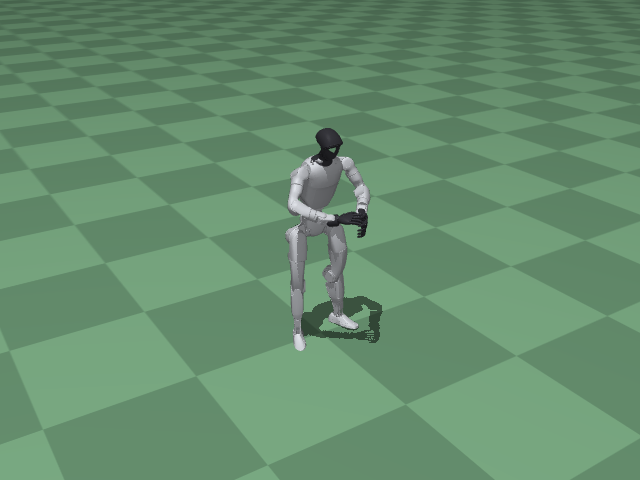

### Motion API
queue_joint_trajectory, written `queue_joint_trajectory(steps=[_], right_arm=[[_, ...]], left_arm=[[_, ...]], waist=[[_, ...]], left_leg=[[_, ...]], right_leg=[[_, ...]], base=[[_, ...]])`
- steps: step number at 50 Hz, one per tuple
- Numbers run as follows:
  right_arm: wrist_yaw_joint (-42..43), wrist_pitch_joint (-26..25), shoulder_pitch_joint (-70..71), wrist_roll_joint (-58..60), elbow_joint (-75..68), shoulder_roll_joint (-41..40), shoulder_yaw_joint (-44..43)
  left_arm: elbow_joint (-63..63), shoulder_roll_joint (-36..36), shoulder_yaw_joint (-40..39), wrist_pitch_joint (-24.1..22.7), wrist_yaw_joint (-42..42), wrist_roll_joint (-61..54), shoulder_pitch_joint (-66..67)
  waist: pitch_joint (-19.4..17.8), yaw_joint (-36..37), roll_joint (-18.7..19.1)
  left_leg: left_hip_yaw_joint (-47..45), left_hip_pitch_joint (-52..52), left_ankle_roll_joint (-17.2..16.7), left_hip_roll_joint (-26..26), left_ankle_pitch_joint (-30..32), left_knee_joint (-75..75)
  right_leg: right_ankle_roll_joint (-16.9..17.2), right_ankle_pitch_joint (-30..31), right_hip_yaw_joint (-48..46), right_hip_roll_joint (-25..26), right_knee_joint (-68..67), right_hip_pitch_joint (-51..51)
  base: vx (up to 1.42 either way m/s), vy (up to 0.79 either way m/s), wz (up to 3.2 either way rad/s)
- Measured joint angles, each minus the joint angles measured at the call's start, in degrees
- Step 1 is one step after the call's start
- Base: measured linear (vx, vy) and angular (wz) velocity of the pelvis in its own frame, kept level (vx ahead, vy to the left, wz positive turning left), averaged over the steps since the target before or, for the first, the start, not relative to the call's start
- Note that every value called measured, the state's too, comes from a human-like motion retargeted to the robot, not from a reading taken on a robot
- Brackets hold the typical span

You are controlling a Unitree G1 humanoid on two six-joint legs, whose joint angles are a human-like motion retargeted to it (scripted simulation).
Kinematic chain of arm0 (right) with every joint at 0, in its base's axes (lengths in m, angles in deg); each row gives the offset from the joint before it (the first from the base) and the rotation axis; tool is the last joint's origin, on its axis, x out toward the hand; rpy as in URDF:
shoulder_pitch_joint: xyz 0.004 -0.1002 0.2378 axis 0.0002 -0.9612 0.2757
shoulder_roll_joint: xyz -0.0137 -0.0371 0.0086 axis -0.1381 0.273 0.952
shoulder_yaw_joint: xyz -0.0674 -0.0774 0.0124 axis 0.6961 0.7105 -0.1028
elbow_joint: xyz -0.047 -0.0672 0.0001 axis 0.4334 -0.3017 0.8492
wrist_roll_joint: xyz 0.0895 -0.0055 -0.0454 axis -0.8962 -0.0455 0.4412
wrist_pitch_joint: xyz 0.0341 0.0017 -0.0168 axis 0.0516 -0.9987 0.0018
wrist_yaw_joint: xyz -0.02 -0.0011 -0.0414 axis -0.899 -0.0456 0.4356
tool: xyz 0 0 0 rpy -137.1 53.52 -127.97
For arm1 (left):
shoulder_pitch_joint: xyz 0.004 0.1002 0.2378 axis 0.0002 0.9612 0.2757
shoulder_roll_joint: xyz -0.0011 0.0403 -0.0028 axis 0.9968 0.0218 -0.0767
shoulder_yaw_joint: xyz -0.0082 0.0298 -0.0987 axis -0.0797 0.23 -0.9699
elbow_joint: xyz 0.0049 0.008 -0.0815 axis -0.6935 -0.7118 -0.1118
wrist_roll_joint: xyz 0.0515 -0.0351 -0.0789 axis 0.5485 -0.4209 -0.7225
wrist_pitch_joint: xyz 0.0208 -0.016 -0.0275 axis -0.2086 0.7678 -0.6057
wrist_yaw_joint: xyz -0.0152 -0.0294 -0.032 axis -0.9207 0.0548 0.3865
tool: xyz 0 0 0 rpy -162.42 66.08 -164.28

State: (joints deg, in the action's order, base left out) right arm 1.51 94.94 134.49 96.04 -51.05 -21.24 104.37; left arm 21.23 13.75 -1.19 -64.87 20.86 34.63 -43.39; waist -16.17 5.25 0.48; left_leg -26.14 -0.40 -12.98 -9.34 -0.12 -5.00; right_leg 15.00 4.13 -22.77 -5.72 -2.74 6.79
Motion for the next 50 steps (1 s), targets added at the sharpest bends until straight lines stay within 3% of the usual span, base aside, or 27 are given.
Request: queue_joint_trajectory(steps=[5,9,12,16,20,25,30,37,42,50], right_arm=[[1.7,2.6,1.0,1.8,10.9,9.3,1.1],[3.0,2.8,3.7,2.0,8.1,9.0,2.1],[1.5,2.1,6.7,-0.6,-1.6,3.5,3.1],[-1.6,0.6,11.2,-5.8,-21.6,-8.9,1.8],[2.1,-1.3,15.0,-4.1,-33.7,-17.7,-1.3],[12.5,-3.3,15.3,-1.0,-22.4,-13.6,-3.3],[12.0,-0.9,10.6,-0.3,-0.6,-1.6,-3.7],[9.7,1.5,3.0,2.6,12.4,6.7,0.5],[5.5,2.5,1.6,2.4,1.6,1.7,4.8],[-2.4,3.2,5.3,-1.5,-24.3,-12.6,1.4]], left_arm=[[13.2,5.8,2.1,-2.3,0.2,9.4,1.2],[10.3,5.0,3.3,-3.1,-3.0,19.5,-2.6],[0.0,1.0,4.8,-2.8,-7.6,23.6,-7.4],[-23.4,-6.9,5.5,-2.1,-14.2,25.1,-16.2],[-39.0,-10.9,4.1,-2.2,-18.7,27.8,-23.8],[-22.2,-3.6,2.7,-4.1,-23.5,31.3,-22.9],[2.5,2.6,-2.3,-5.8,-19.8,28.8,-12.3],[13.8,-1.0,-5.7,-6.3,-19.3,30.0,5.4],[2.1,-6.2,-4.2,-5.6,-17.7,31.1,6.6],[-31.3,-14.0,-2.4,-4.3,-16.9,30.9,-9.0]], waist=[[0.4,0.1,0.2],[0.0,-1.2,0.2],[-0.8,-2.9,0.1],[-1.9,-5.4,-0.1],[-2.1,-6.5,-0.3],[-1.3,-6.2,0.2],[0.1,-5.3,1.2],[0.5,-5.3,1.7],[-0.7,-6.5,1.2],[-1.6,-7.3,1.5]], left_leg=[[0.6,0.2,0.3,0.2,-0.1,0.0],[0.3,0.1,0.0,0.3,-0.1,0.0],[-0.3,-0.1,-0.2,0.4,0.0,0.0],[-1.4,-0.4,-0.8,0.3,0.1,0.0],[-2.9,-0.5,-1.8,-0.2,0.3,0.0],[-4.3,-1.0,-1.9,-0.4,0.2,0.0],[-4.9,-2.0,-1.1,-0.1,-0.5,0.0],[-4.6,-2.8,0.1,0.4,-1.7,0.4],[-4.4,-2.9,-0.3,0.3,-1.6,0.1],[-4.4,-2.3,-1.1,-0.4,-1.0,0.0]], right_leg=[[0.0,-0.5,-0.4,-0.5,-1.3,0.4],[0.0,-0.3,0.0,-0.7,-1.3,0.5],[0.0,0.2,0.5,-0.6,-0.8,0.4],[0.0,1.1,1.4,-0.1,0.4,0.2],[0.0,2.1,2.4,0.9,1.7,0.4],[0.0,2.7,3.4,1.6,2.6,0.3],[0.0,2.1,4.2,1.2,2.2,-0.2],[0.0,0.8,4.5,0.2,0.4,-0.4],[0.0,0.5,4.1,0.3,-0.2,-0.3],[0.0,1.2,3.8,1.3,1.0,-0.3]], base=[[0.04,0.01,0.1],[0.0,0.0,0.0],[-0.02,0.01,-0.06],[-0.06,0.02,-0.24],[-0.04,-0.02,-0.32],[0.02,-0.02,-0.25],[0.09,0.03,-0.1],[0.06,0.03,0.01],[0.0,0.0,0.0],[-0.04,-0.02,0.0]])
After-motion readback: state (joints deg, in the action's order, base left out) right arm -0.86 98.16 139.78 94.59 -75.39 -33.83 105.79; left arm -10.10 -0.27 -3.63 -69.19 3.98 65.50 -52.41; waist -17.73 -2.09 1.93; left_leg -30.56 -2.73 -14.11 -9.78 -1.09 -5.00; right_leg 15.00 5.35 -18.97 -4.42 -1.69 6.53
